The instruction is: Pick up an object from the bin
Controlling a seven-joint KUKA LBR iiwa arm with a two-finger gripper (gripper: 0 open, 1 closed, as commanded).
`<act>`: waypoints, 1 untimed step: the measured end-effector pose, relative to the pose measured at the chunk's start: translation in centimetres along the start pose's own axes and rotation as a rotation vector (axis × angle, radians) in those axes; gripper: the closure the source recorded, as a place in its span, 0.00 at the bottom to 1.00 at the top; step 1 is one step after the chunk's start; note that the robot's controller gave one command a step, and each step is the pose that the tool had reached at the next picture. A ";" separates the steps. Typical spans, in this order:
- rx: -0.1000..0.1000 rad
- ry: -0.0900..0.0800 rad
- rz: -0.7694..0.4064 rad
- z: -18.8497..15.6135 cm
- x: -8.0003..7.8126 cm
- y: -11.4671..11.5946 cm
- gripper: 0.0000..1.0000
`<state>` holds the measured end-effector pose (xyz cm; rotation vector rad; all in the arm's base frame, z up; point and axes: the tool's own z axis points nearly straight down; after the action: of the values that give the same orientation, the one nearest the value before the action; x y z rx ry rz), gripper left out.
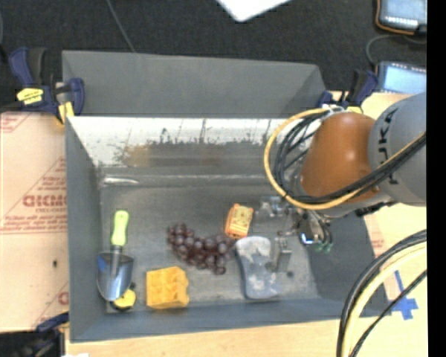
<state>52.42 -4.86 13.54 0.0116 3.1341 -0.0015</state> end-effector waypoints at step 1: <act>-0.001 0.012 -0.163 2.1 -1.1 2.9 0.00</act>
Offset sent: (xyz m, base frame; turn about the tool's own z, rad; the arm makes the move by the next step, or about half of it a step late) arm 0.0020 0.0859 -0.0119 -0.1370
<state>53.52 -1.99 11.47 -0.2449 3.1365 -0.0012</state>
